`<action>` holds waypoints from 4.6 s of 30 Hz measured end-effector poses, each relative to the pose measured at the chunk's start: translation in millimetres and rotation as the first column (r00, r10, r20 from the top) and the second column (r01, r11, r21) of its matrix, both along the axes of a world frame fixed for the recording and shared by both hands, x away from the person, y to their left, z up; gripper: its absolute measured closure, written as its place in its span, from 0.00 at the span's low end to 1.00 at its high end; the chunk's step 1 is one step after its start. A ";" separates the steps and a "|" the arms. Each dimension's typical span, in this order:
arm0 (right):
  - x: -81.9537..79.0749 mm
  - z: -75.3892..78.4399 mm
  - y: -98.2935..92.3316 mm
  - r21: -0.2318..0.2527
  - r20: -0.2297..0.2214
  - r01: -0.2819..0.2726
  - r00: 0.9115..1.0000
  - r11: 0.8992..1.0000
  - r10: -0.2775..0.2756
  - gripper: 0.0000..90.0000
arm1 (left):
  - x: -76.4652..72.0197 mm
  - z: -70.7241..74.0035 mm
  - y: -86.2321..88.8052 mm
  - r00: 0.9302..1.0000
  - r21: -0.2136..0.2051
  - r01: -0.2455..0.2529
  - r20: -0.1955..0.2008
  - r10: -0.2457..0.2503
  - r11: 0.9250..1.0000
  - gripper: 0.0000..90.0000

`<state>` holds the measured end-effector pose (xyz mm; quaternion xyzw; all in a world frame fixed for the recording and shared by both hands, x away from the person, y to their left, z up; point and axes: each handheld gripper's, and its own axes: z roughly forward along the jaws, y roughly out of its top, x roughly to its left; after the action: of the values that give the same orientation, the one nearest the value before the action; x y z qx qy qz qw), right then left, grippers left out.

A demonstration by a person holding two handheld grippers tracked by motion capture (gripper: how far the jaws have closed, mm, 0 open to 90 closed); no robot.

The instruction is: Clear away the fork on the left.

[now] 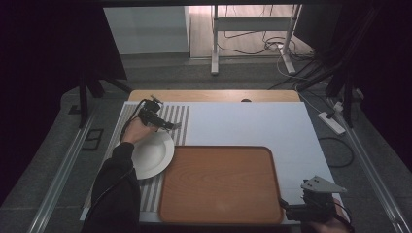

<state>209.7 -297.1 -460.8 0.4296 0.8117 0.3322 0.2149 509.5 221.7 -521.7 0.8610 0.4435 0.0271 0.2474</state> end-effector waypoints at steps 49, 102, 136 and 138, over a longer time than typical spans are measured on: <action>-0.1 -0.2 1.1 -0.006 -0.005 -0.012 1.000 1.000 0.012 0.00 | 7.8 5.8 30.6 1.000 0.064 -0.029 -0.001 0.030 0.998 0.96; -0.7 -0.4 1.8 -0.012 0.001 -0.021 1.000 1.000 0.021 0.00 | -31.9 31.5 -88.1 0.975 0.021 0.223 0.010 -0.223 0.975 0.96; -1.6 0.2 1.3 -0.002 -0.004 -0.034 0.999 0.999 0.034 0.00 | -137.7 31.4 -123.7 0.968 0.031 0.245 -0.064 -0.242 0.969 0.96; -1.7 0.3 1.2 -0.001 -0.002 -0.035 0.999 0.999 0.035 0.00 | -145.1 30.5 -121.6 0.969 0.028 0.240 -0.064 -0.238 0.970 0.96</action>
<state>208.0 -295.9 -460.5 0.4155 0.8195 0.3352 0.2083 364.4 100.1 -491.2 0.9129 0.3432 -0.0211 0.2201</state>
